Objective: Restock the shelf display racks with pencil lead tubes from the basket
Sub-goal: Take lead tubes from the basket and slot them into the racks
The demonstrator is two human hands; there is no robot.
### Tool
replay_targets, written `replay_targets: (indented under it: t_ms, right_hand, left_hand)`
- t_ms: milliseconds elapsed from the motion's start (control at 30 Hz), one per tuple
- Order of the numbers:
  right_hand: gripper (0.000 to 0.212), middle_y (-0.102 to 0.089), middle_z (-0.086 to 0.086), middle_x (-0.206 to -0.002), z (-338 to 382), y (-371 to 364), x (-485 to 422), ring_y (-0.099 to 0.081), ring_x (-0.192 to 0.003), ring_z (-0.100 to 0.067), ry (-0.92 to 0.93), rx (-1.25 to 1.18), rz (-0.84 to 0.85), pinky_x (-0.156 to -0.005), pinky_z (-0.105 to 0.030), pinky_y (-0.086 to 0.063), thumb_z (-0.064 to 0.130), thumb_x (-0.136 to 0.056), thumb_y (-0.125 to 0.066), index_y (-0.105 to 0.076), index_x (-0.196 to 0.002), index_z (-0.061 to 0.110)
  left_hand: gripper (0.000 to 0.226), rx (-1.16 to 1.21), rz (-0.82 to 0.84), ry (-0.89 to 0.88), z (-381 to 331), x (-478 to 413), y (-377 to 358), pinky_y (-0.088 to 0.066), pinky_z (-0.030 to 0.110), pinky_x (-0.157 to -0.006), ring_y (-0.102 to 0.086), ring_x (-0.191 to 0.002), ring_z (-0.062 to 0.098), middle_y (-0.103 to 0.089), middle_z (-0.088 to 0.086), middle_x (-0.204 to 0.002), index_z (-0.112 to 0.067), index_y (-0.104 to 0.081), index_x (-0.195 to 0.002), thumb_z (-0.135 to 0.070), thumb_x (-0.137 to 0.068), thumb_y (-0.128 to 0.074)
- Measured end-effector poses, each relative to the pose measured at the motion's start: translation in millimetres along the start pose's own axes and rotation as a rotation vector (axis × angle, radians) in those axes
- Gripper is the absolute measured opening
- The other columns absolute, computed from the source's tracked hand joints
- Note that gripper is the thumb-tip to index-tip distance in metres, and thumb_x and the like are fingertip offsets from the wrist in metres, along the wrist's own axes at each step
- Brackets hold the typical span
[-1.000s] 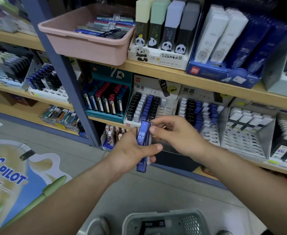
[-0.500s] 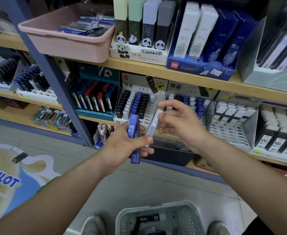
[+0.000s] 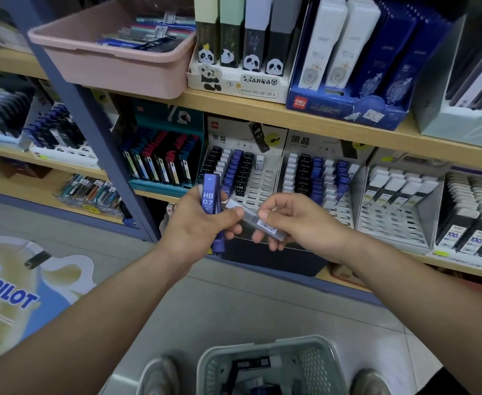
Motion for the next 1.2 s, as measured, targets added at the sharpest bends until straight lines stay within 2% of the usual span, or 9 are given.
replay_targets:
  t_ms: [133, 333, 500, 600, 733, 933, 1067, 1133, 1200]
  right_hand:
    - [0.009, -0.072, -0.006, -0.083, -0.8, 5.2, 2.9, -0.061, -0.068, -0.021, 0.036, -0.039, -0.04, -0.06, -0.027, -0.047, 0.014, -0.092, -0.067, -0.059, -0.093, 0.01]
    - [0.027, -0.063, 0.003, -0.073, -4.3, 24.0, 16.2, -0.055, -0.066, -0.026, 0.077, 0.008, -0.118, -0.055, -0.028, -0.05, 0.004, -0.073, -0.083, -0.059, -0.082, 0.014]
    - [0.052, -0.061, 0.002, -0.074, -9.8, 40.2, 30.7, -0.059, -0.063, -0.015, 0.088, 0.101, -0.122, -0.06, -0.027, -0.05, 0.015, -0.076, -0.084, -0.059, -0.121, 0.026]
    - [0.049, -0.062, 0.004, -0.077, -8.5, 51.7, 42.3, -0.063, -0.071, -0.008, 0.102, 0.176, -0.169, -0.068, -0.027, -0.051, 0.026, -0.087, -0.073, -0.056, -0.132, 0.032]
    - [0.036, -0.064, -0.01, -0.099, -14.0, 73.3, 57.8, -0.07, -0.08, -0.026, 0.036, 0.126, -0.161, -0.062, -0.034, -0.058, 0.015, -0.089, -0.071, -0.053, -0.119, 0.022]
    - [0.017, -0.064, -0.006, -0.083, -32.6, 133.0, 72.0, -0.065, -0.066, -0.023, -0.002, 0.155, -0.432, -0.066, -0.049, -0.061, 0.017, -0.097, -0.063, -0.048, -0.104, 0.013]
    - [0.018, -0.069, -0.007, -0.076, -43.3, 171.2, 65.5, -0.069, -0.071, -0.029, 0.029, 0.275, -0.622, -0.068, -0.06, -0.057, 0.022, -0.091, -0.07, -0.052, -0.09, 0.022]
    - [0.018, -0.068, -0.003, -0.082, -44.4, 184.5, 57.9, -0.07, -0.078, -0.031, 0.084, 0.332, -0.721, -0.074, -0.058, -0.057, 0.037, -0.082, -0.072, -0.055, -0.083, 0.035]
    - [0.017, -0.066, 0.001, -0.086, -44.1, 193.2, 48.6, -0.069, -0.082, -0.028, 0.123, 0.399, -0.79, -0.078, -0.052, -0.057, 0.038, -0.081, -0.072, -0.055, -0.081, 0.036]
  left_hand:
    - [0.025, 0.024, 0.003, -0.003, -4.1, -0.1, -4.9, -0.056, 0.024, -0.056, -0.069, -0.06, 0.015, -0.07, 0.001, -0.066, -0.013, -0.054, -0.098, -0.011, -0.085, -0.076]
    - [0.032, 0.031, 0.043, 0.028, -3.2, -0.6, -29.5, -0.055, 0.026, -0.056, -0.068, -0.059, 0.017, -0.072, 0.007, -0.075, -0.006, -0.056, -0.108, -0.009, -0.084, -0.077]
    - [0.027, 0.032, 0.08, 0.041, -1.0, -3.6, -59.8, -0.056, 0.027, -0.053, -0.062, -0.052, 0.014, -0.068, 0.002, -0.066, -0.01, -0.056, -0.104, -0.001, -0.086, -0.074]
    - [0.026, 0.025, 0.127, 0.047, 0.3, -6.8, -78.4, -0.053, 0.025, -0.051, -0.061, -0.05, 0.013, -0.067, -0.001, -0.062, -0.011, -0.056, -0.101, -0.001, -0.085, -0.074]
    - [0.032, 0.018, 0.192, 0.081, 3.8, -11.7, -102.5, -0.052, 0.025, -0.051, -0.061, -0.052, 0.014, -0.068, 0.0, -0.065, -0.009, -0.056, -0.105, -0.005, -0.082, -0.079]
    - [0.037, -0.092, 0.197, 0.133, 18.4, -19.3, -123.2, -0.05, 0.024, -0.049, -0.054, -0.048, 0.011, -0.059, -0.006, -0.057, -0.011, -0.055, -0.101, -0.016, -0.079, -0.084]
    - [0.036, -0.121, 0.205, 0.144, 25.1, -16.6, -131.3, -0.05, 0.022, -0.047, -0.053, -0.046, 0.01, -0.058, -0.006, -0.056, -0.008, -0.055, -0.105, -0.016, -0.083, -0.081]
    - [0.034, -0.135, 0.214, 0.156, 27.2, -16.7, -132.6, -0.051, 0.023, -0.048, -0.054, -0.047, 0.01, -0.059, -0.003, -0.061, -0.009, -0.055, -0.106, -0.016, -0.084, -0.08]
    - [0.029, -0.14, 0.216, 0.169, 29.9, -18.6, -131.6, -0.05, 0.023, -0.047, -0.053, -0.047, 0.011, -0.059, -0.003, -0.059, -0.011, -0.055, -0.102, -0.014, -0.085, -0.079]
Point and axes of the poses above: each hand's wrist, its own x-axis away from the middle knuckle, its own y-axis out of the back of the hand, z = x × y, the point moved 3 cm from there along -x, towards the middle knuckle
